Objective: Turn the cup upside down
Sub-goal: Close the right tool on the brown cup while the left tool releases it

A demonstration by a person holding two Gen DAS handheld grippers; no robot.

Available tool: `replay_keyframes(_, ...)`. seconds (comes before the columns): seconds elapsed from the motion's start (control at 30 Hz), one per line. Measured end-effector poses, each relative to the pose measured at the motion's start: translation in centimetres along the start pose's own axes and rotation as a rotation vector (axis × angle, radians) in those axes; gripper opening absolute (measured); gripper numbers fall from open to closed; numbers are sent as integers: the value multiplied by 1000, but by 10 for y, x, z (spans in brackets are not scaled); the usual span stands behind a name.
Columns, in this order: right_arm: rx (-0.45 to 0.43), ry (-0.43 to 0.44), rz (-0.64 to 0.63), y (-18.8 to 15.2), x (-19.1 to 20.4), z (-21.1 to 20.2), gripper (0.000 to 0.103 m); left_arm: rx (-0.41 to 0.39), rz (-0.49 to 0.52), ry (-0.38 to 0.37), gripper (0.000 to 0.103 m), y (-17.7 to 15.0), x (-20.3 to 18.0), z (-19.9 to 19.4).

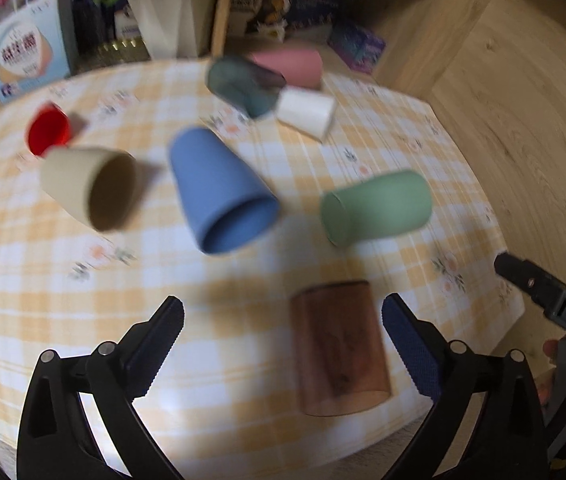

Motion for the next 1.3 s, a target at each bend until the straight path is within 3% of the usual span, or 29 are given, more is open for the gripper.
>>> replay_keyframes(0.23, 107, 85, 18, -6, 27, 18, 94, -111, 51, 105, 97, 8, 45, -26)
replay_keyframes(0.4, 209, 167, 11, -10, 56, 36, 94, -167, 18, 175, 97, 10, 82, -43)
replay_keyframes(0.6, 308, 200, -50, -15, 96, 61, 94, -217, -40, 243, 97, 10, 123, -64)
replay_keyframes(1.0, 436, 155, -97, -32, 137, 95, 93, -245, -129, 249, 97, 3, 162, -82)
replay_keyframes(1.3, 454, 130, -97, -36, 140, 104, 93, -243, -159, 241, 97, 1, 168, -83)
Point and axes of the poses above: each gripper's, at about its wrist camera, not at the fingertips, and z roughly the way its jaws point, x to its left, y to its top, the point moved 2 cm from there along z, roughly the way its jaws point, and after that the axes turned 12 degrees about -x, right-handed, at the moved point
